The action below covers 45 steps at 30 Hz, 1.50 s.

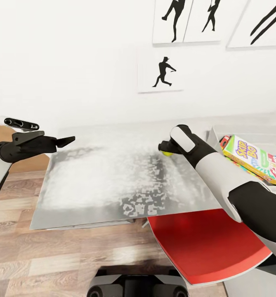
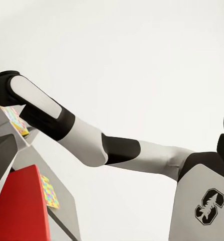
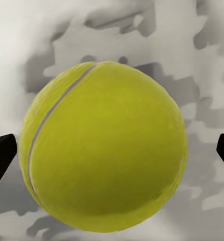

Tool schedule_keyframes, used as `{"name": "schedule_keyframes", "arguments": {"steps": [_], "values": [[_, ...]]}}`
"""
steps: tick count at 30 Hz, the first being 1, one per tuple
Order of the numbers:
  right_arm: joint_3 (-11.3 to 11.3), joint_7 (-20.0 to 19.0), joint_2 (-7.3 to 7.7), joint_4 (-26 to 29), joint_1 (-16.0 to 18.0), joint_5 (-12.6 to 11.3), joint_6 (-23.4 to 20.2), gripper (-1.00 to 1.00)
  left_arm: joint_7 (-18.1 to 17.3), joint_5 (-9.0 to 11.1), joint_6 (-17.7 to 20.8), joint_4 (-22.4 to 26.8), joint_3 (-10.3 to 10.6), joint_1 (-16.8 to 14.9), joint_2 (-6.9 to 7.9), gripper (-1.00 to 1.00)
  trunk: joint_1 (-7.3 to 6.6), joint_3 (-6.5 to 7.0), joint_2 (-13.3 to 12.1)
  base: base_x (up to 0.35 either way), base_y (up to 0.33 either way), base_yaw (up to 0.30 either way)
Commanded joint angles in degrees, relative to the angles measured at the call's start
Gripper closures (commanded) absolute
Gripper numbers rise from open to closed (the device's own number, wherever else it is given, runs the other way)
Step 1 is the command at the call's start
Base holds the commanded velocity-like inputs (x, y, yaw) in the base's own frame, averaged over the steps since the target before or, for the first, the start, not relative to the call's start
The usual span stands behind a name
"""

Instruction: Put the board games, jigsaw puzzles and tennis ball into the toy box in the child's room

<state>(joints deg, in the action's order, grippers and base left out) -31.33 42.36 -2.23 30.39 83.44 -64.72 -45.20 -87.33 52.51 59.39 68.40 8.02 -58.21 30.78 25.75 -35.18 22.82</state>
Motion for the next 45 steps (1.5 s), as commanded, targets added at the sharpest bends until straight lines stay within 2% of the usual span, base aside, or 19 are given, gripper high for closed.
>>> {"name": "schedule_keyframes", "arguments": {"steps": [1,36,37,45], "values": [[-0.3,0.5,0.00,0.1,0.1,-0.6,0.0,-1.00,-0.3,0.1,0.6,0.0,0.2,-0.1,0.07,-1.00,0.03,-0.09,0.1,0.000,0.000,0.000],[-0.3,0.4,0.04,0.3,0.0,-0.7,0.1,-1.00,-0.2,0.0,0.6,0.0,0.4,0.0,0.07,-1.00,0.03,-0.10,0.1,0.000,0.000,0.000],[-0.3,0.4,0.07,0.3,0.0,-0.7,0.0,1.00,-0.2,0.0,0.6,0.0,0.4,0.0,0.07,-1.00,0.03,-0.10,0.1,0.000,0.000,0.000],[-0.3,0.4,0.10,0.3,0.0,-0.7,0.2,1.00,-0.2,-0.1,0.6,0.0,0.5,0.0,0.07,-1.00,0.03,-0.10,0.1,0.000,0.000,0.000]]}}
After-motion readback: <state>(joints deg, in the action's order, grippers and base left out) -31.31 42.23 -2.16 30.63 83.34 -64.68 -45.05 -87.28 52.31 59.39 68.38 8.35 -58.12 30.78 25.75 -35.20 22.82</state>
